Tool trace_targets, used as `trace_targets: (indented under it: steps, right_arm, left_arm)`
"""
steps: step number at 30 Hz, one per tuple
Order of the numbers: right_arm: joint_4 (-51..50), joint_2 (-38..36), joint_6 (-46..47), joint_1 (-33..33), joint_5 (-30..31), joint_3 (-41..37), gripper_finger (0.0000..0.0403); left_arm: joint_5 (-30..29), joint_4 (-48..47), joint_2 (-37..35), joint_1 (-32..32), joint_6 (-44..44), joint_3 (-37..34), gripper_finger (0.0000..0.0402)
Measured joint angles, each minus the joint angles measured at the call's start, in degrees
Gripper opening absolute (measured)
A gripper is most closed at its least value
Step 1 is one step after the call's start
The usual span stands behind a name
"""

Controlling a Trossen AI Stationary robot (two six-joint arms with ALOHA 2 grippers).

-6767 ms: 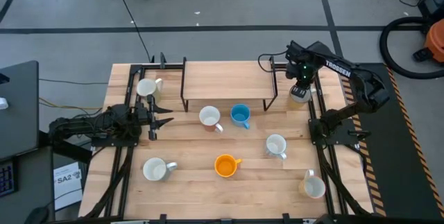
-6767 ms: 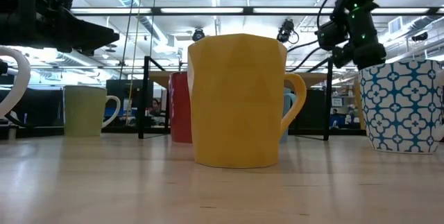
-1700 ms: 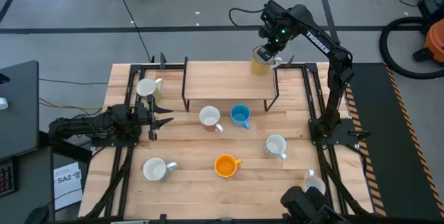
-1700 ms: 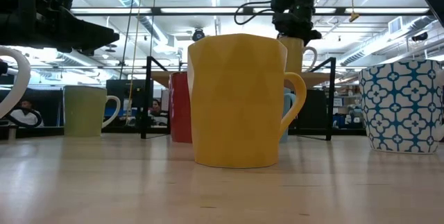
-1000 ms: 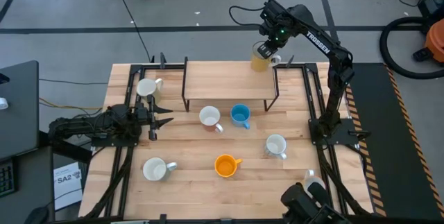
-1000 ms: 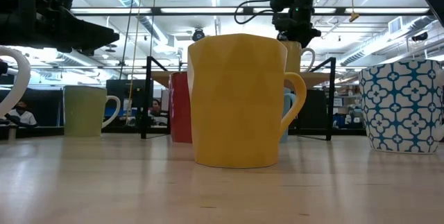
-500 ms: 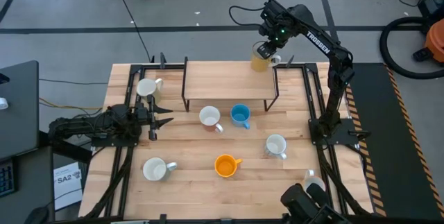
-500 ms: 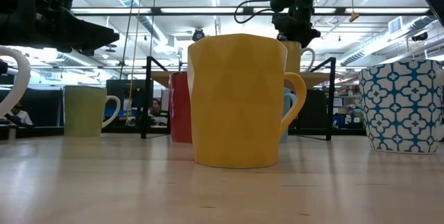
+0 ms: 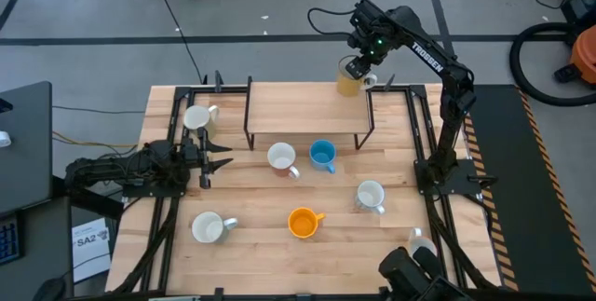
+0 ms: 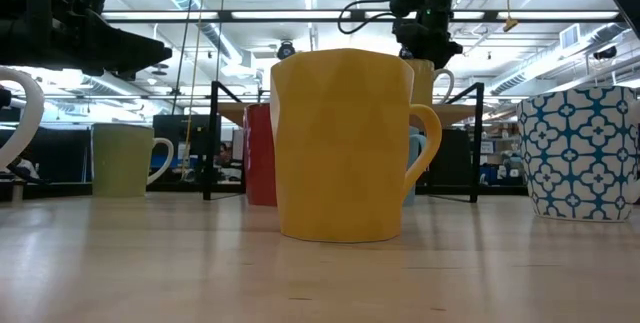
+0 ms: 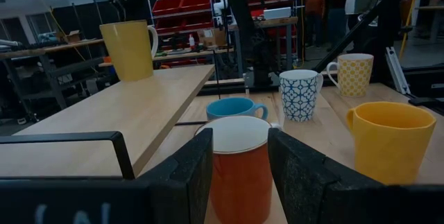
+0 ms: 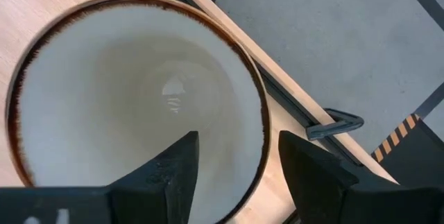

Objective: Place coffee mugs
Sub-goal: Put the orange mug on the shelf

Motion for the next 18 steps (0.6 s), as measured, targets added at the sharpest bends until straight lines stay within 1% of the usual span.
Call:
trace_targets:
  steps: [6, 13, 16, 18]
  right_arm:
    - [0.0, -2.9, -2.8, 0.0, 0.0, 0.0, 0.0204]
    - [0.0, -10.7, -2.9, 0.0, 0.0, 0.0, 0.0204]
    - [-0.1, -15.0, -2.7, 0.4, -0.5, 0.0, 0.0204]
    - [-0.1, -17.9, -1.1, 1.5, -2.4, 0.0, 0.0204]
  left_arm:
    - [0.0, 0.0, 0.0, 0.0, 0.0, 0.0, 0.0144]
    - [0.0, 0.0, 0.0, 0.0, -0.2, 0.0, 0.0144]
    - [0.0, 0.2, 0.0, 0.0, -2.8, 0.0, 0.0144]
    - [0.0, 0.7, 0.0, 0.0, -5.9, 0.0, 0.0144]
